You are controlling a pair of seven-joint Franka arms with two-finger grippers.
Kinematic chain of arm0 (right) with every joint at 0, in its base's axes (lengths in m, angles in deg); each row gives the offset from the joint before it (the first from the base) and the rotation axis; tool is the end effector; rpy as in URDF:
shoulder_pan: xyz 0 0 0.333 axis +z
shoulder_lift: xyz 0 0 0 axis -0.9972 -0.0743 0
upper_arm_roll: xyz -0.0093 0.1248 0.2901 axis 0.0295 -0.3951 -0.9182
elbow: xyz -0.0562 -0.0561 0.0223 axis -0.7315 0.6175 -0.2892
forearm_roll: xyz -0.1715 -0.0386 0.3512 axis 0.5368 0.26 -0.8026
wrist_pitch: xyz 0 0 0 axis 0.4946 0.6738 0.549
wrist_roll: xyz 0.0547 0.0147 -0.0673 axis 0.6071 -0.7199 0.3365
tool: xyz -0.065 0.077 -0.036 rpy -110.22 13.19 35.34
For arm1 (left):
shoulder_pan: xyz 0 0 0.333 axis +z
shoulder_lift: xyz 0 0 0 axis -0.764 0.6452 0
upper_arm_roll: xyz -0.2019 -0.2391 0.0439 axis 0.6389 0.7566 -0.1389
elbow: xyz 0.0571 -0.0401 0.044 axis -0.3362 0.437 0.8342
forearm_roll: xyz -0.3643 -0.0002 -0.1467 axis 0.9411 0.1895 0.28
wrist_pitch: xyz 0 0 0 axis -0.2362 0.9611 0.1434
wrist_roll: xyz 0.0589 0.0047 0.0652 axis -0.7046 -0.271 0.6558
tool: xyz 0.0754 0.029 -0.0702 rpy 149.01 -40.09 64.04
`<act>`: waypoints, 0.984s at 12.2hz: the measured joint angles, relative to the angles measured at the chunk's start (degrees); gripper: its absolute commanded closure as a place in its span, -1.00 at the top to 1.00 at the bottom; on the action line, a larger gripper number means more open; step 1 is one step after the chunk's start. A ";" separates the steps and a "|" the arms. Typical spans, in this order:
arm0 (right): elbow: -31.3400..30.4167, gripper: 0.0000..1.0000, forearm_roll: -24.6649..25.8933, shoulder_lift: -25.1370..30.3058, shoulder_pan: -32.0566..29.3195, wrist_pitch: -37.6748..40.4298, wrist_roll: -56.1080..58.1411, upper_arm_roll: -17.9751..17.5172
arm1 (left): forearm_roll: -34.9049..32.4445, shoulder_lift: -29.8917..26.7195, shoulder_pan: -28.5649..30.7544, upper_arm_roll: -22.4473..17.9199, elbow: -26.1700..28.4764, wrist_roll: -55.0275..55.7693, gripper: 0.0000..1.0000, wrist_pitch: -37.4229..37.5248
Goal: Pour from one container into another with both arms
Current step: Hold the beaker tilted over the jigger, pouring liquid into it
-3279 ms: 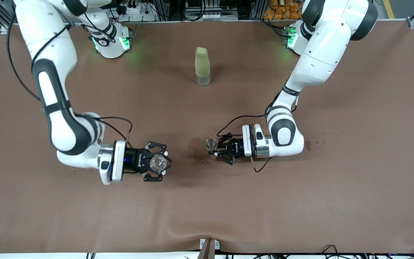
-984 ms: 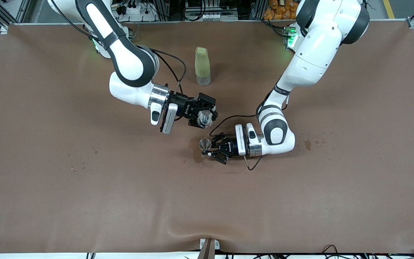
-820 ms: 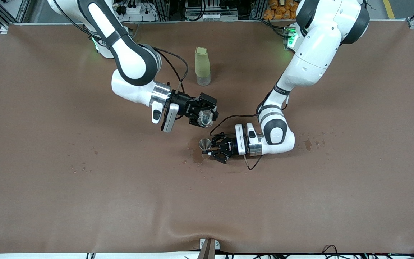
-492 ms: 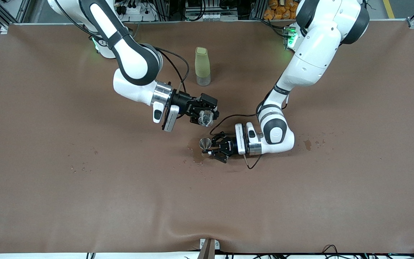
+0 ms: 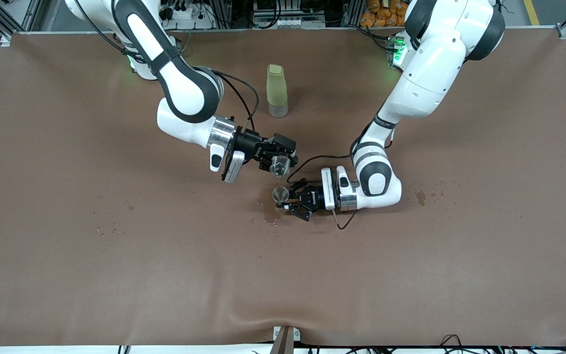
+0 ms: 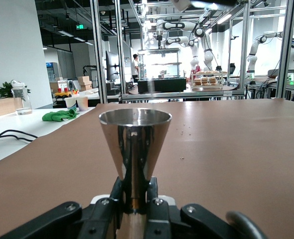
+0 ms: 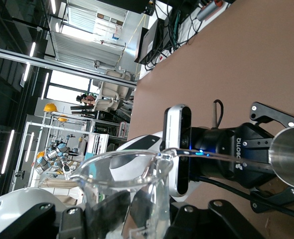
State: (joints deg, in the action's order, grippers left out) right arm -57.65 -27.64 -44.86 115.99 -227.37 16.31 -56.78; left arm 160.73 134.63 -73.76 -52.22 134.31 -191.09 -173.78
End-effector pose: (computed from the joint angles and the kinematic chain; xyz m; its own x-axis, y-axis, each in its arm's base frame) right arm 0.5077 0.4053 0.3348 0.9558 -0.1751 0.2362 0.1635 -0.3510 -0.9220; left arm 0.5883 -0.3793 0.1271 -0.0474 -0.1019 0.9937 -0.9975 -0.0481 -0.0525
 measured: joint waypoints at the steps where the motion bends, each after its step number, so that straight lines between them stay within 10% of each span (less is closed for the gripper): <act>1: 0.03 -1.00 -0.03 -0.12 0.00 0.00 -0.40 0.00 | 0.00 -0.01 0.00 0.00 0.00 0.00 -1.00 0.03; 12: 1.29 -1.00 -0.15 -0.14 0.00 0.28 -8.83 -0.02 | 0.00 -1.17 0.36 0.46 1.05 0.53 -1.00 0.13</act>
State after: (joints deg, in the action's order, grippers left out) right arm -56.36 -27.79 -45.00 115.99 -227.09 7.48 -56.80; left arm 160.73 133.46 -73.40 -51.77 135.36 -190.57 -173.65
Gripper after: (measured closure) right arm 0.850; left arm 0.793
